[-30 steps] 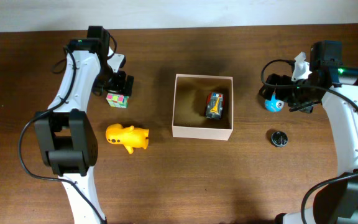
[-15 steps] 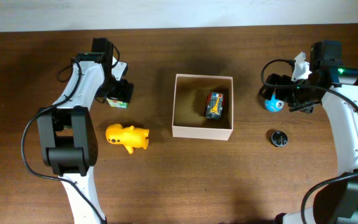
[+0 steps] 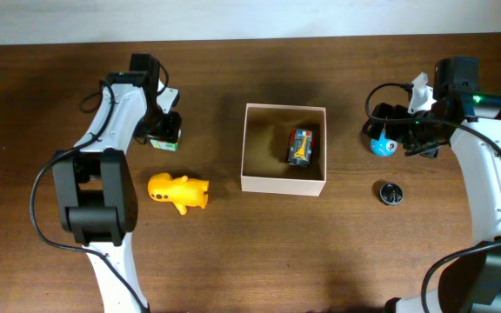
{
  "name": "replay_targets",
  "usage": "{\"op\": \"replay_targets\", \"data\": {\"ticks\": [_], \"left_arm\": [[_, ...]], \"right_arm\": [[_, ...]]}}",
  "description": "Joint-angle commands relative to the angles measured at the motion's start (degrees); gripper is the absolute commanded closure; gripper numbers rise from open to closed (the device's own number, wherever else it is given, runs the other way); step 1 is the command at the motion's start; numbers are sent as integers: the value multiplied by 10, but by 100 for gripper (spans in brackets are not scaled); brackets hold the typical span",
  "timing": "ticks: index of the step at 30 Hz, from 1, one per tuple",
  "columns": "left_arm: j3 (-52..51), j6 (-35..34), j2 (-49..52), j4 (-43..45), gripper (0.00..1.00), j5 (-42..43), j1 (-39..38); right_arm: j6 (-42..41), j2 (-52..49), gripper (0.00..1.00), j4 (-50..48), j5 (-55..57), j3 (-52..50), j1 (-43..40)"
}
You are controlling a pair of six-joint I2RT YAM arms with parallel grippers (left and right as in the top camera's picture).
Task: Pack container
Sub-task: 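Move the left gripper to the Rubik's cube and grasp it, then place the Rubik's cube into the box beside the truck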
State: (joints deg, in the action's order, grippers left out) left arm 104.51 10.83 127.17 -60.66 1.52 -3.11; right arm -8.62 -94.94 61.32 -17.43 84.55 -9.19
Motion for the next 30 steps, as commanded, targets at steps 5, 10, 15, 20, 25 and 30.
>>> {"op": "replay_targets", "data": {"ticks": [5, 10, 15, 20, 25, 30], "left_arm": [[138, -34, -68, -85, 46, 61, -64], [169, -100, -92, -106, 47, 99, -134], [165, -169, -89, -103, 49, 99, -198], [163, -232, -76, -85, 52, 85, -256], [163, -295, -28, -63, 51, 1, -296], [163, -323, 25, -33, 53, -9, -301]], "right_arm": [[0, -1, 1, 0, 5, 12, -3], [0, -1, 1, 0, 5, 12, -3], [0, -1, 1, 0, 5, 12, -3], [0, -1, 1, 0, 5, 12, -3], [0, -1, 1, 3, 5, 12, -3], [0, -1, 1, 6, 5, 12, -3]]}}
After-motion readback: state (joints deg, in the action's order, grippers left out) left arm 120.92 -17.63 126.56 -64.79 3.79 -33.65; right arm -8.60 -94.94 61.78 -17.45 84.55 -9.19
